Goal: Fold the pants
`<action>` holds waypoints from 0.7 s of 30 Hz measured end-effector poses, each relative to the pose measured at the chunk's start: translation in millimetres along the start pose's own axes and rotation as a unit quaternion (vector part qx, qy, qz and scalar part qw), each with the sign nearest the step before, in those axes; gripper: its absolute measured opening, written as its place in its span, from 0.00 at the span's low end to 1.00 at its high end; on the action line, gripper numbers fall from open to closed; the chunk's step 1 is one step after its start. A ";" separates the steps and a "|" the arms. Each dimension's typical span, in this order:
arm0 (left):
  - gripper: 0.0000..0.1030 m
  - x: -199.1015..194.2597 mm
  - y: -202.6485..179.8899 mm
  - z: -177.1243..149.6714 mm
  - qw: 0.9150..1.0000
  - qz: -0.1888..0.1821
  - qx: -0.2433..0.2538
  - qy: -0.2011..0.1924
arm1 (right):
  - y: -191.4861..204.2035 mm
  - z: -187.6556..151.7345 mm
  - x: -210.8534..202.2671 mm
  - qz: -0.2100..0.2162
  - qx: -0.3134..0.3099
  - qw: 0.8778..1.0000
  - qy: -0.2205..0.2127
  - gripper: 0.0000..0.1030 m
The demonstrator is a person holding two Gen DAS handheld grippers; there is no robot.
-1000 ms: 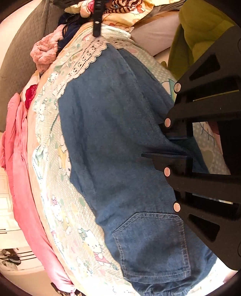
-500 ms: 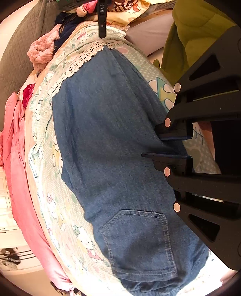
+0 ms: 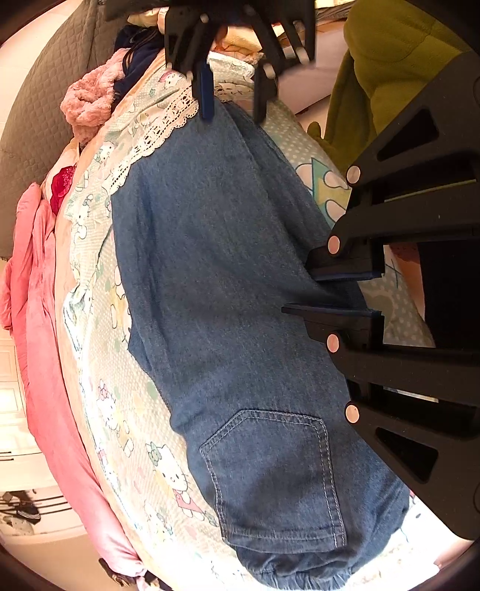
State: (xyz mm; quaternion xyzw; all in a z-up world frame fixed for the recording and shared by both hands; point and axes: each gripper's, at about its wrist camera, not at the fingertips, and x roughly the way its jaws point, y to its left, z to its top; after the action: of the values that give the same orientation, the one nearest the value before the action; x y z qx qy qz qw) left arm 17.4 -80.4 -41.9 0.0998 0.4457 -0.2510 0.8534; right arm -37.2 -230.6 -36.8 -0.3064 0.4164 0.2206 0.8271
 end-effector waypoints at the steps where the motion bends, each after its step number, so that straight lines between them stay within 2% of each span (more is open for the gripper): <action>1: 0.04 -0.8 -0.2 -0.4 1.000 0.000 0.000 -0.001 | 1.8 0.8 6.9 -0.007 -0.009 1.000 0.006 0.30; 2: 0.04 -1.5 0.0 -0.9 1.000 0.000 0.001 -0.001 | -1.0 -0.3 11.3 0.004 -0.002 1.000 0.017 0.03; 9: 0.04 -1.7 -0.8 -6.4 1.000 -0.005 0.007 0.011 | -11.5 -9.8 1.3 0.065 0.028 0.997 0.017 0.03; 13: 0.07 1.5 -1.1 -9.7 1.000 -0.002 0.010 0.019 | -14.8 -12.1 12.1 0.086 0.034 0.995 0.033 0.11; 16: 0.07 -6.2 4.1 -12.9 1.000 -0.006 -0.002 0.016 | -30.3 -11.0 4.6 0.115 0.067 0.991 0.028 0.26; 17: 0.08 -9.8 6.3 -13.6 1.000 -0.006 -0.006 0.014 | -39.4 -10.1 -0.5 0.121 0.077 0.990 0.020 0.28; 19: 0.18 -22.6 14.0 -14.3 1.000 0.002 -0.017 0.000 | -57.1 -11.2 -16.2 0.134 0.106 0.985 -0.012 0.32; 20: 0.22 -28.9 19.2 -14.2 1.000 0.010 -0.025 -0.009 | -65.3 -9.2 -21.0 0.135 0.121 0.983 -0.024 0.40; 21: 0.28 -35.9 26.6 -14.2 0.999 0.024 -0.036 -0.018 | -75.5 -6.7 -24.8 0.133 0.139 0.980 -0.039 0.44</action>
State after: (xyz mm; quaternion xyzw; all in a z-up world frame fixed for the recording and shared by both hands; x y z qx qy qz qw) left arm 4.0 -40.0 -22.5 0.0751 0.4366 -0.2156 0.8702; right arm -7.8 -291.9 4.9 -0.1210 0.4472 0.2801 0.8408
